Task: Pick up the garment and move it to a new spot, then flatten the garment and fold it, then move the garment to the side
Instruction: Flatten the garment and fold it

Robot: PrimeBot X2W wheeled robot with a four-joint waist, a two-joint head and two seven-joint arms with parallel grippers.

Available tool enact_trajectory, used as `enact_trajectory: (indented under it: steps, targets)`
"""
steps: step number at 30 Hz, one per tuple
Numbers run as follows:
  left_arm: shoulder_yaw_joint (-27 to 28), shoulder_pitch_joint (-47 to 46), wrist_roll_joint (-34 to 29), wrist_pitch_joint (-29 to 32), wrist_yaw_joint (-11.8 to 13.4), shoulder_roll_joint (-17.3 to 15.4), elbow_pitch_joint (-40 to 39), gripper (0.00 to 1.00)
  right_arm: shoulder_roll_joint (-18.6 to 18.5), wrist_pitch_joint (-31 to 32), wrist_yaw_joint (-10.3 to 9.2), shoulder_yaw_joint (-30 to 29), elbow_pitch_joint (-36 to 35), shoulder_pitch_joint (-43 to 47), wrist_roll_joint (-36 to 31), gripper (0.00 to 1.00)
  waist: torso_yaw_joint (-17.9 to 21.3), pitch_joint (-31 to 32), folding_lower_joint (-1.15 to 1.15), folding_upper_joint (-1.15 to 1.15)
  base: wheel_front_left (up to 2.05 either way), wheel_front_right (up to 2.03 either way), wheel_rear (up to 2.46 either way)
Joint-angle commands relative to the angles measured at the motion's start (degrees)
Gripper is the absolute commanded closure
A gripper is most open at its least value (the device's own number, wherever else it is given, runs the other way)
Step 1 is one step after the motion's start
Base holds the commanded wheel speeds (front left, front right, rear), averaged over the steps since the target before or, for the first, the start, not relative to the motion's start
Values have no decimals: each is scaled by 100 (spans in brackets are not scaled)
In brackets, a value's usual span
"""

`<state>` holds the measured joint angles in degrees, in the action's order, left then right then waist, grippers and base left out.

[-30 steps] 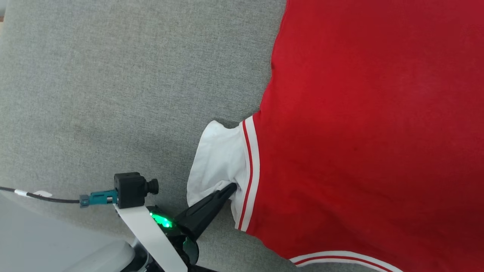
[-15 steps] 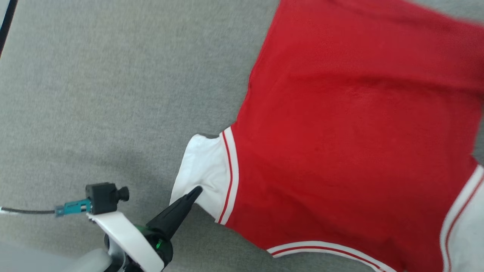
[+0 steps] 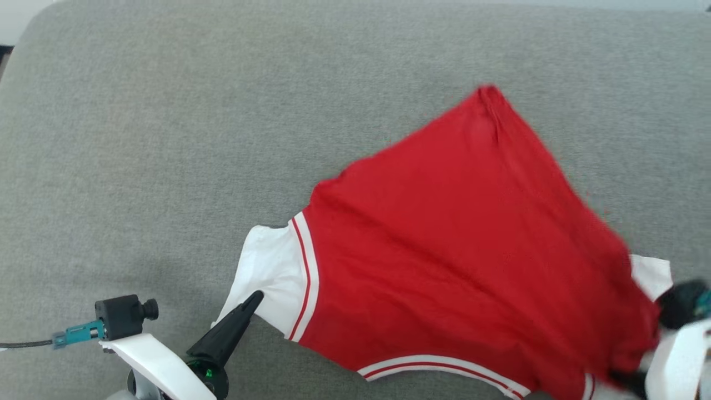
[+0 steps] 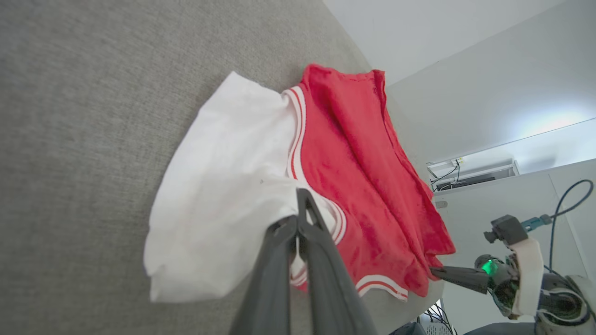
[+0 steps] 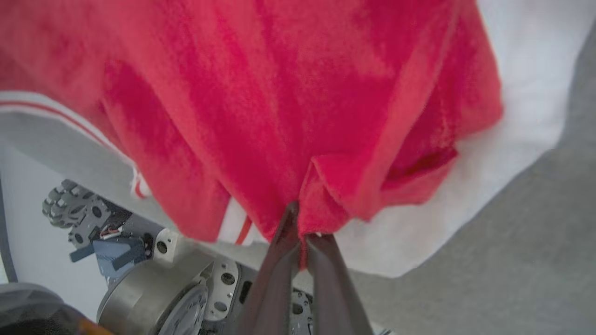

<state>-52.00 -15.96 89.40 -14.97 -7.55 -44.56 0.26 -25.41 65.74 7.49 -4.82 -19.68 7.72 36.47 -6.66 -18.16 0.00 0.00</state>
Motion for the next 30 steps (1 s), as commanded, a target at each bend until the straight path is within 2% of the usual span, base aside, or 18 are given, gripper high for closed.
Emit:
enact_trajectory:
  steps: [1, 9, 10, 11, 12, 18, 22, 26, 30]
  targets:
    - [73, 94, 9, -26, 13, 21, 17, 100, 26, 37, 0, 79, -64, 154, 49, 100, 63, 51, 0, 0, 0, 0, 0]
    - [162, 211, -71, -27, 13, 21, 31, 100, 121, -272, 0, 469, 26, 328, 108, 100, 156, 62, 0, 0, 0, 0, 0]
    - [156, 215, -82, -28, 13, 16, 32, 100, 98, -399, 0, 444, 16, 250, 68, 66, 156, 64, 0, 0, 0, 0, 0]
    - [150, 212, -89, -27, 13, 12, 34, 100, 86, -500, 0, 390, 16, 187, 39, 12, 155, 67, 0, 0, 0, 0, 0]
    - [147, 207, -92, -28, 13, 16, 30, 100, 42, -552, 0, 353, -22, 173, 20, 0, 151, 71, 0, 0, 0, 0, 0]
    - [88, 120, -143, -17, 13, 92, -10, 100, -296, -518, 0, -292, -688, -207, 177, 0, 19, 28, 0, 0, 0, 0, 0]
    - [9, -21, -205, 23, 13, 210, -18, 100, -512, -489, 0, -525, -695, -1140, 74, 0, -144, -85, 0, 0, 0, 0, 0]
    - [-73, -242, -273, 85, 13, 336, -22, 100, -565, -746, 0, -74, -131, -2367, -328, 0, -369, -278, 0, 0, 0, 0, 0]
    - [-184, -483, -283, 158, 13, 482, -8, 100, -450, -1028, 0, 576, 793, -3391, -644, 0, -613, -467, 0, 0, 0, 0, 0]
